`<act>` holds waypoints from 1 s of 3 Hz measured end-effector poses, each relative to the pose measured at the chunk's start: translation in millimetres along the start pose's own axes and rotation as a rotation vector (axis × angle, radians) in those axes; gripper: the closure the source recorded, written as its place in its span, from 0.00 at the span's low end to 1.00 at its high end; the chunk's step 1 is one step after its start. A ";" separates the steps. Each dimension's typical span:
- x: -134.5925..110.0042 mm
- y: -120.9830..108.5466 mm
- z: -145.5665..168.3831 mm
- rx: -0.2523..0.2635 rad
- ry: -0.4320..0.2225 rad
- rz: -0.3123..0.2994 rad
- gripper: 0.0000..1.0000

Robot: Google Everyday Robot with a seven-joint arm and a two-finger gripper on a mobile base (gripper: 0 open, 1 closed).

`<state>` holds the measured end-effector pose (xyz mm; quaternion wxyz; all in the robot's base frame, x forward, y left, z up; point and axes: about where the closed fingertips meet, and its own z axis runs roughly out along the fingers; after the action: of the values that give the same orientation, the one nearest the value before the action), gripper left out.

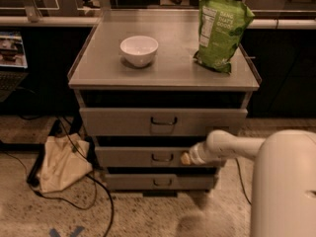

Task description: Close middle drawer

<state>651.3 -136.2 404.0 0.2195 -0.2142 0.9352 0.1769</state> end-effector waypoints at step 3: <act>32.1 -4.6 -0.9 0.003 -0.001 0.058 1.00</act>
Offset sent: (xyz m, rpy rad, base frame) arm 0.0226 -0.0022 -0.0195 -0.0230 -0.0335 -0.0294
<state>627.1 -150.8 388.0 0.2150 -0.1863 0.9413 0.1819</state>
